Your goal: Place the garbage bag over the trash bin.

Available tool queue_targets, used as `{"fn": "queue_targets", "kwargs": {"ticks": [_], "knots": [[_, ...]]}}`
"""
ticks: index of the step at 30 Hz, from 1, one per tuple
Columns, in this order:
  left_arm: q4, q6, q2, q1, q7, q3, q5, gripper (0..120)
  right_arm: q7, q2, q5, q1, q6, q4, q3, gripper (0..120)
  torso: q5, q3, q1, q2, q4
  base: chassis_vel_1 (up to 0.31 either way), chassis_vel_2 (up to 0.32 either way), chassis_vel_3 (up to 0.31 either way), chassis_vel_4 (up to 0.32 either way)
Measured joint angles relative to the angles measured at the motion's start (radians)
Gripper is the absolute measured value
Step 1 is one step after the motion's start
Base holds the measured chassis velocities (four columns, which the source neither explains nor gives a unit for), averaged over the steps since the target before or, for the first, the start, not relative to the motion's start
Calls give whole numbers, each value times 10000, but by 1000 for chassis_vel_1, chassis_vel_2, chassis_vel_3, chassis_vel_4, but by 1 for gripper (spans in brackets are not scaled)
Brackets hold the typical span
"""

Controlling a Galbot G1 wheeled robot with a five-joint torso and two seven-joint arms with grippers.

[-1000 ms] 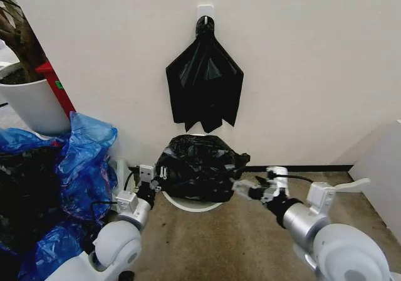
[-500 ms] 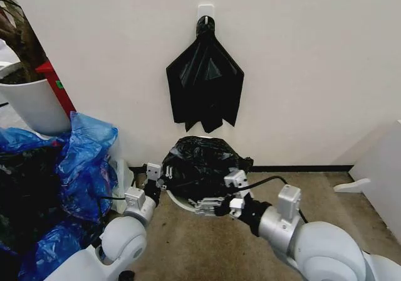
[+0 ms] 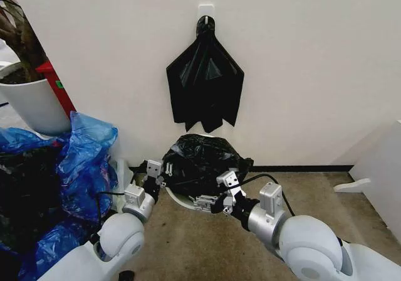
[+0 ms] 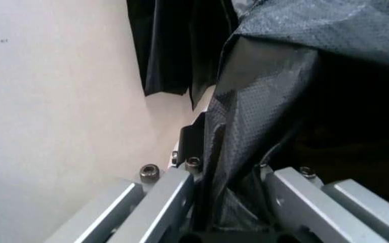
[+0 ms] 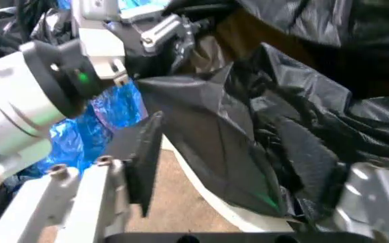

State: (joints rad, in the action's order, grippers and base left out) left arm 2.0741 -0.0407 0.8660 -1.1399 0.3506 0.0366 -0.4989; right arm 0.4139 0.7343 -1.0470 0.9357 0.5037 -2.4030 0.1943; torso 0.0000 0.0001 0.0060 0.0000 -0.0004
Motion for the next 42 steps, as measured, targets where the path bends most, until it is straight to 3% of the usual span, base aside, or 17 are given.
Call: {"fn": "queue_targets", "kwargs": {"ticks": [3, 7, 9, 16, 33, 42], "knots": [[9, 0, 4, 6, -13, 0, -12, 1, 26, -8, -21, 9, -4, 83, 6, 44, 0, 0, 0, 0, 1, 0, 0, 0, 0], [16, 0, 5, -18, -14, 25, -46, 1, 32, -23, -25, 65, -28, 87, -36, 34, 0, 0, 0, 0, 1, 0, 0, 0, 0], [31, 0, 4, -17, -13, 66, -104, 1, 32, -36, -12, 175, -46, 93, -76, 23, 0, -1, 0, 0, 1, 0, 0, 0, 0], [112, -35, -26, 0, 35, 137, -351, 1, 23, -46, 233, 538, -98, 165, -134, 0, 0, -1, 0, 0, 1, 0, 0, 0, 0], [237, -505, 57, 265, 882, 543, -2101, 1, 19, -203, 700, 1854, -80, -3, -394, 0, 0, -1, 0, 0, 0, 0, 0, 0, 0], [583, -821, 226, 522, 1502, 667, -3549, 1, 305, 299, 824, 1825, -192, 585, 199, 0, 1, -1, 0, 0, 1, 0, 0, 0, 0]]}}
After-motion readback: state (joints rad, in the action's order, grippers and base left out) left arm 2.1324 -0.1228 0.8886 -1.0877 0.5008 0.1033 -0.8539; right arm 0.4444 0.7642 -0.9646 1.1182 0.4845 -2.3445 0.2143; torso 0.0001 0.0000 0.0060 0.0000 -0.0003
